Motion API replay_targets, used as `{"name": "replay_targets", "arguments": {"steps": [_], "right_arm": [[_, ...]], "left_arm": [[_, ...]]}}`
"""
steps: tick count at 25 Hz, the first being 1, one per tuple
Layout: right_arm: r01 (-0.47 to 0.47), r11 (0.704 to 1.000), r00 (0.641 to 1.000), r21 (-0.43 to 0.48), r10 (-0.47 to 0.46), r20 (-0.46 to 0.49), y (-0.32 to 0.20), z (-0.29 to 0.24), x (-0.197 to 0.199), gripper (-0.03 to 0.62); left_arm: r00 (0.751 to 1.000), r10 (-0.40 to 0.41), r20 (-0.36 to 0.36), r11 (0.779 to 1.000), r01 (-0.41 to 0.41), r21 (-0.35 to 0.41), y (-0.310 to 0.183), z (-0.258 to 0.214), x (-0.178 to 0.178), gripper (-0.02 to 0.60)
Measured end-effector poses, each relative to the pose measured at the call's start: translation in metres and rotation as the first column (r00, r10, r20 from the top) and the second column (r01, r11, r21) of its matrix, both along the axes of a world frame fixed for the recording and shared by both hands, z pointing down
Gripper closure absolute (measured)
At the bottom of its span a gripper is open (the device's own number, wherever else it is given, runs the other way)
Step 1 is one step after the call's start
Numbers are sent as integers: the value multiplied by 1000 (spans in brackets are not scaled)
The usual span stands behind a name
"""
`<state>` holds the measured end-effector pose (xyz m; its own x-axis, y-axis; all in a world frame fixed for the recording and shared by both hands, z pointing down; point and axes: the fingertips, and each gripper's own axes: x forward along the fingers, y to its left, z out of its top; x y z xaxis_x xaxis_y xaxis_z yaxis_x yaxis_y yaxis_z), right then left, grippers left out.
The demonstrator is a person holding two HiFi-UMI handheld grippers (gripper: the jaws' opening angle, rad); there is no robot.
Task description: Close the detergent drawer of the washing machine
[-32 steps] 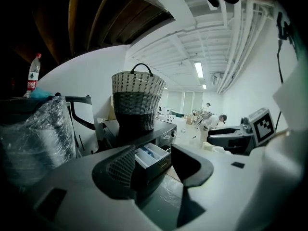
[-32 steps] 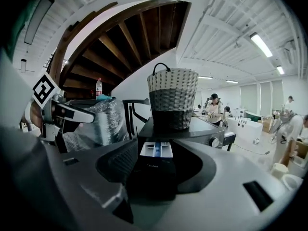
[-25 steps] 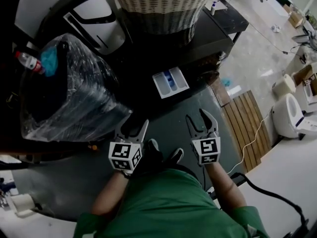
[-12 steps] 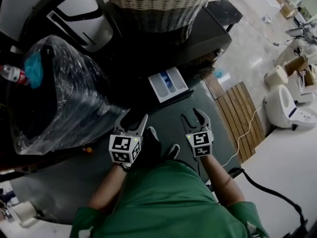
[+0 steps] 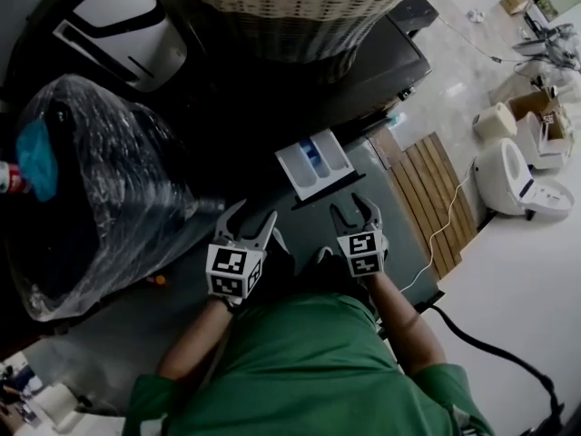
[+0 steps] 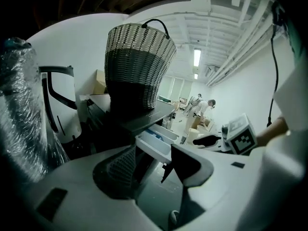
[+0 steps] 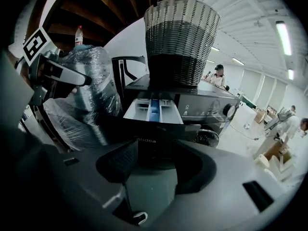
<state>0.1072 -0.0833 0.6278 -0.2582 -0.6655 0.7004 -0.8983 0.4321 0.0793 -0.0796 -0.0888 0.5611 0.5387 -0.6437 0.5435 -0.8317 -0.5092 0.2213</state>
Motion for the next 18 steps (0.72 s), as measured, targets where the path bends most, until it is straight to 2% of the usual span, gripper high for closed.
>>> {"name": "replay_targets", "arguments": {"steps": [8,18], "right_arm": [[22,999,1000,-42,-23,-5,-9,29,-7,356],[-7,1000,1000,-24,7,26,-21,28,-2,352]], "left_arm": [[999,-32,37,999,33,-38,-22,10,1,348],[996,-69,54,995,73,-74,-26,14,11,348]]}}
